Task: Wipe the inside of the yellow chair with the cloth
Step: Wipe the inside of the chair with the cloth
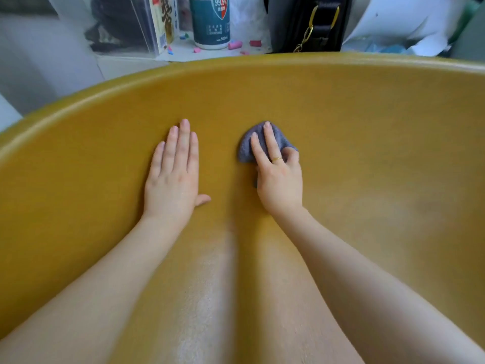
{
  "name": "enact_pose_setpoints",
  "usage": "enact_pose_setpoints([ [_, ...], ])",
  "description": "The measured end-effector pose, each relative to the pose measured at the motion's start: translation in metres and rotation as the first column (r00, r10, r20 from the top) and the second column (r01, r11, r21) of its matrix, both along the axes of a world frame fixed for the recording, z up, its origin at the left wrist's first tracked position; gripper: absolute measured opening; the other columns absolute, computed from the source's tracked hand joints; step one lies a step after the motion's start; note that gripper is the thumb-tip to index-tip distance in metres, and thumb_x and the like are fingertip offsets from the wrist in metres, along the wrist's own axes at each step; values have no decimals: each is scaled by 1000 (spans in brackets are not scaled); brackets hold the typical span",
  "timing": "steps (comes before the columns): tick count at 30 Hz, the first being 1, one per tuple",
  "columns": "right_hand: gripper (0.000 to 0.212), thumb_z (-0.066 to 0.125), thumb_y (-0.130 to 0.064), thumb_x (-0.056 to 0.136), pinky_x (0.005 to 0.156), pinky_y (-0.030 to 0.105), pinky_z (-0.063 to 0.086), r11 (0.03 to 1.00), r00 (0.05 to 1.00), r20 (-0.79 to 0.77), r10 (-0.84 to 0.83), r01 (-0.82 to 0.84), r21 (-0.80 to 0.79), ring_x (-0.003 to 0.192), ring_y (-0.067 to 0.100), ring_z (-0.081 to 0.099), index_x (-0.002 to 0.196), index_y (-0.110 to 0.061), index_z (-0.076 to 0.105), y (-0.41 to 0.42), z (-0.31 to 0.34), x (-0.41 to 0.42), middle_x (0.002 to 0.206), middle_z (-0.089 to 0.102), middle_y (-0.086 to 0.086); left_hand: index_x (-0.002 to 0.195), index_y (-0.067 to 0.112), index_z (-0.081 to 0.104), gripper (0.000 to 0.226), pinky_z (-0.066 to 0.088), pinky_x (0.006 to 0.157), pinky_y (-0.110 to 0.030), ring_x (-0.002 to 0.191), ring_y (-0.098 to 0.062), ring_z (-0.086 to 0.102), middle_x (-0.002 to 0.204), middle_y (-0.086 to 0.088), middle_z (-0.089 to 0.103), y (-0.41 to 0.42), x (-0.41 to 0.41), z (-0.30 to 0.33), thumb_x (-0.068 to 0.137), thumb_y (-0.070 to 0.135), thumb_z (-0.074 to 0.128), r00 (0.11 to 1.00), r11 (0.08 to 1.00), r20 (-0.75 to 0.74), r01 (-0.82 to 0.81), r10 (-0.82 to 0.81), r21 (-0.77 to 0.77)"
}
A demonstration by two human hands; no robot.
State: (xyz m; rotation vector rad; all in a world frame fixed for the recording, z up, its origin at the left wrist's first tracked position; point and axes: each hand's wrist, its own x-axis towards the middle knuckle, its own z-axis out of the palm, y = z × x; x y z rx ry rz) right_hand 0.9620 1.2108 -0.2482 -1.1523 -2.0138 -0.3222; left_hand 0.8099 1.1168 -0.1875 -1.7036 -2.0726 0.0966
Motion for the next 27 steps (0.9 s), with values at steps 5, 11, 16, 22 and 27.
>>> enact_pose_setpoints([
  [5,60,50,7,73,76,32,39,963,928,-261,-267,249,-99,84,40,49,130,-13,52,19,35,3,142,43,9,143,6,-26,130,-19,110,-36,143,-29,-18,152,-16,-26,5,-20,14,68,65,62,997,998,-55,-48,45,-52],
  [11,43,44,-35,89,93,38,33,995,867,-491,-81,39,-95,108,35,44,119,-12,62,-11,56,-99,140,46,14,145,5,-8,113,-10,112,-37,145,-26,5,157,-12,0,8,-30,-1,71,62,57,979,994,-202,-2,24,109],
  [16,32,50,-30,87,73,30,48,1000,906,-422,18,-16,7,91,34,48,114,-20,66,-13,56,-102,133,55,3,147,7,5,116,-2,114,-38,144,-23,15,157,-10,11,10,-33,-3,65,67,61,975,990,-219,-1,33,143],
  [22,33,53,-17,89,79,26,39,977,897,-408,-173,209,45,88,37,49,122,-20,60,38,86,-42,136,51,3,141,1,-24,140,-13,110,-43,145,-24,0,157,-13,-6,10,-32,-5,56,82,53,976,995,-212,-40,59,95],
  [27,39,47,0,85,83,33,39,969,921,-368,-124,193,157,87,37,53,119,-12,63,27,73,-70,131,55,12,144,2,-20,147,-18,110,-39,141,-26,-1,155,-14,-1,11,-32,-3,50,77,64,983,993,-161,-73,87,92],
])
